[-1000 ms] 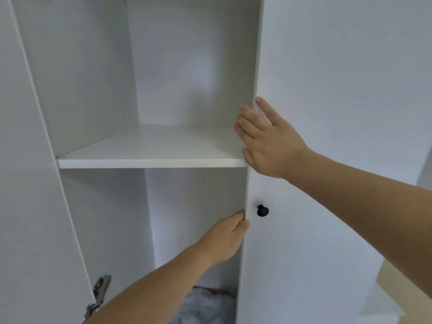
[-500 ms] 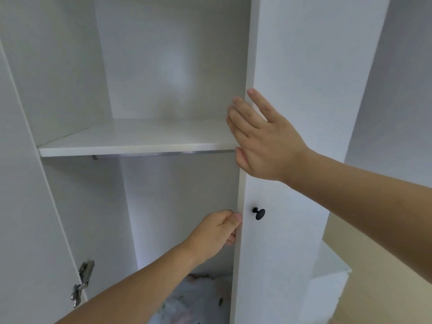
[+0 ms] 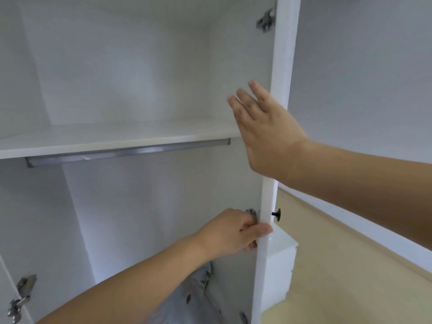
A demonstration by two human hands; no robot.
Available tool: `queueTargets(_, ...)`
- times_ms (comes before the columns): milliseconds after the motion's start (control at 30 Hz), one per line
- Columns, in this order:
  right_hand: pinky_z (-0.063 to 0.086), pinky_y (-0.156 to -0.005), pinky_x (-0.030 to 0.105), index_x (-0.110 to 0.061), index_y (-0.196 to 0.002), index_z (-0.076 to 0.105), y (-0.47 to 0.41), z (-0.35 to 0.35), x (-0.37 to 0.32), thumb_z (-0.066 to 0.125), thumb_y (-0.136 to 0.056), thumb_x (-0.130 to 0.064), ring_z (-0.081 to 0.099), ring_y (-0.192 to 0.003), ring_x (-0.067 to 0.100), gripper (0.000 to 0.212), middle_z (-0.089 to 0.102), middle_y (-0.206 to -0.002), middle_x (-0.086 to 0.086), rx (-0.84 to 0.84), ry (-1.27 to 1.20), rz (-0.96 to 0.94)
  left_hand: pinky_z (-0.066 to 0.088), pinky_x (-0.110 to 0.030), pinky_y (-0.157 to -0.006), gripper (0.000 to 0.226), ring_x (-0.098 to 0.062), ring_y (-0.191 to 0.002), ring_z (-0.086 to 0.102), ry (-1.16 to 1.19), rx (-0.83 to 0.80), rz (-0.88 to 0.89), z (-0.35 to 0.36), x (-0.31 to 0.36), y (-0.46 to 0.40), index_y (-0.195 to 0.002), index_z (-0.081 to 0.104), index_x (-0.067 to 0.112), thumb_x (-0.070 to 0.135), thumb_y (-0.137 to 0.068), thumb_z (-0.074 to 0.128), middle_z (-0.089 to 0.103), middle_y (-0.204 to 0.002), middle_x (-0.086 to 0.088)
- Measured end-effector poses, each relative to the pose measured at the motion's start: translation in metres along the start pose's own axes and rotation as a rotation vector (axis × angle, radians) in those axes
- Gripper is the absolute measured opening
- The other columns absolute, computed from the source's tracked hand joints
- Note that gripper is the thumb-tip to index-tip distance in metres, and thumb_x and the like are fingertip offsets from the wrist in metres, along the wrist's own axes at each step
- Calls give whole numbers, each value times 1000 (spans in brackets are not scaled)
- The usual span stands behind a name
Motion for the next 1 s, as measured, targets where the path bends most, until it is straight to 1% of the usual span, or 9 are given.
queueTargets(67,-11,-117,58,5,-150,-6,17,9,13,6,-97,-35,-10,-147,40,67,-14,-158,25,-79,39,1,55,-36,-83,59,-10,-84,68,-82,8,-10,12,6,-18,-93,65,22,76,-72,58,72,-91,6)
queueTargets(167,-11,-115,60,6,-150,-6,35,28,23,6,-97,-36,-9,-147,41,69,-14,-158,26,-180,108,-5,50,-33,-95,80,0,-104,60,11,30,-8,27,17,-38,-121,53,38,83,-56,65,63,-113,20)
queueTargets(267,-10,-114,60,5,-150,-6,48,49,34,7,-97,-38,-7,-147,42,70,-10,-158,27,-290,137,9,46,-33,-96,66,8,-107,54,128,-3,51,48,35,-53,-119,44,49,71,-64,71,58,-115,30)
queueTargets(300,-9,-115,60,4,-150,-5,51,55,38,7,-97,-38,-6,-147,42,69,-9,-158,26,-326,143,15,46,-34,-97,66,8,-110,53,168,4,75,56,41,-58,-120,42,48,69,-66,72,57,-118,29)
queueTargets(367,-8,-116,59,3,-151,-5,59,70,45,8,-97,-38,-6,-147,41,69,-9,-159,24,-382,147,31,42,-41,-102,84,1,-121,49,129,84,99,72,50,-68,-130,37,40,80,-62,65,51,-129,25)
queueTargets(433,-9,-116,59,2,-151,-6,68,87,51,7,-98,-38,-9,-148,39,68,-11,-160,22,-414,154,40,28,-50,-112,106,-13,-136,36,-21,194,77,87,61,-77,-143,25,31,89,-58,53,38,-147,15)
queueTargets(500,-11,-115,59,0,-151,-9,78,102,58,6,-98,-38,-12,-148,37,67,-14,-160,19,-429,147,55,10,-53,-117,120,-22,-146,17,-107,236,27,103,71,-86,-152,8,19,90,-62,45,16,-160,3)
queueTargets(633,-12,-117,56,-5,-151,-13,93,130,73,6,-99,-39,-15,-148,33,65,-17,-161,13,-399,106,76,-7,-58,-116,132,-27,-149,-8,-224,273,-50,123,90,-108,-152,-12,11,95,-59,29,-10,-162,-6)
queueTargets(1000,-8,-120,52,-11,-154,-8,121,200,94,9,-99,-42,-8,-150,29,65,-9,-163,7,-277,-10,121,-13,-67,-108,138,-30,-148,-10,-213,351,-114,168,127,-161,-149,-19,1,94,-58,30,-16,-160,-13)
Point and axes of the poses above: each hand's wrist, its own y-axis away from the middle knuckle, its own z-axis out of the palm, x = y × z, the point moved 4 cm from there along -y, towards the middle knuckle
